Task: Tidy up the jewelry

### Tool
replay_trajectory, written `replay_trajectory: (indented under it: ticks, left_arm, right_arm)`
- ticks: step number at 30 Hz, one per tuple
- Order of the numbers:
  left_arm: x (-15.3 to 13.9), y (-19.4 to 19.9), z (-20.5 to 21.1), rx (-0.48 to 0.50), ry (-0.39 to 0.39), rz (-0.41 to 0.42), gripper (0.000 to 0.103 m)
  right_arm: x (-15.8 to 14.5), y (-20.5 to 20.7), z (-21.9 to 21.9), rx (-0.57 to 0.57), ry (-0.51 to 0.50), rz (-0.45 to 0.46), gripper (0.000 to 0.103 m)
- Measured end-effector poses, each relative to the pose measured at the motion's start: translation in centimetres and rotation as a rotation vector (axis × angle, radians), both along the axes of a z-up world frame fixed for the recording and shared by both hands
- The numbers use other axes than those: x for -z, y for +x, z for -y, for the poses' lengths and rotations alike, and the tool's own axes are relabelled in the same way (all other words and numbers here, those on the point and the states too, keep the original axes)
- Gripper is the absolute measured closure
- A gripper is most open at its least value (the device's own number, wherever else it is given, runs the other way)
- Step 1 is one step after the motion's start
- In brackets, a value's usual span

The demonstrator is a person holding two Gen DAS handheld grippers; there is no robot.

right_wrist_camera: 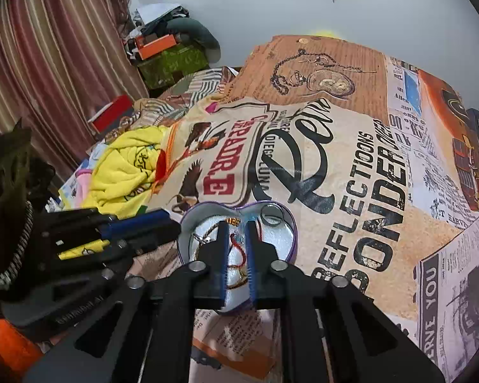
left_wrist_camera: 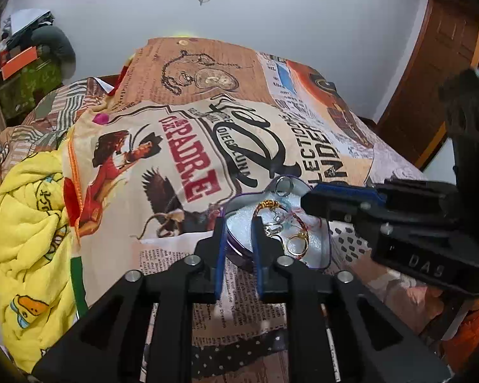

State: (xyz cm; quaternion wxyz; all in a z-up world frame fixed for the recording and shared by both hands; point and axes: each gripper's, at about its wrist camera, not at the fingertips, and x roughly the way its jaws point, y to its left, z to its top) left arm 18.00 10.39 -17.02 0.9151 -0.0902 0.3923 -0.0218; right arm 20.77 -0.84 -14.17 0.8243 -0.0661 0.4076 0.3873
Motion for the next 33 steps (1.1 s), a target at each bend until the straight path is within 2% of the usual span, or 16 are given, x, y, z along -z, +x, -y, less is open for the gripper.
replay_trajectory:
  ticks: [4, 8, 13, 17, 20, 25, 27, 29, 31, 33]
  left_arm:
    - [-1.0, -0.6, -0.4, -0.018, 0.000, 0.019, 0.083]
    - [-2.4, -1.4, -0.5, -0.036, 0.010, 0.045, 0.074]
    - [-4.9, -2.9, 0.0, -0.041, 0.017, 0.087, 0.074]
    - [-8.4, -5.2, 1.1, -0.039, 0.033, 0.166, 0.074]
    - [-11.5, -7.5, 2.1, -0.042, 0.057, 0.250, 0.074]
    - [-16.4, -12.0, 3.7, -0.049, 0.099, 0.406, 0.065]
    - [-18.2, -14.3, 4.6, -0.058, 0.128, 0.478, 0.048]
    - [-19.5, -16.3, 5.2, -0.077, 0.156, 0.547, 0.041]
    - [-20.5, -17.9, 5.8, -0.094, 0.182, 0.593, 0.033]
    - [-21.2, -19.4, 6.3, -0.107, 0.196, 0.626, 0.009]
  right_arm:
    - [-0.4, -0.3, 0.5, 0.014, -0.003, 0.012, 0.072]
    - [-1.7, -0.7, 1.4, 0.033, 0.022, 0.019, 0.072]
    - [-4.4, -1.9, 3.3, 0.074, 0.068, 0.062, 0.071]
    - [-7.7, -3.9, 5.2, 0.109, 0.119, 0.133, 0.071]
    - [-11.1, -6.6, 7.0, 0.138, 0.169, 0.221, 0.071]
    - [-15.5, -11.1, 9.2, 0.171, 0.251, 0.361, 0.071]
    - [-17.1, -13.2, 9.9, 0.185, 0.284, 0.418, 0.068]
    - [-18.1, -14.8, 10.5, 0.208, 0.313, 0.465, 0.055]
    - [-18.9, -16.6, 11.1, 0.248, 0.338, 0.516, 0.037]
    - [-19.5, -18.2, 11.5, 0.285, 0.352, 0.561, 0.029]
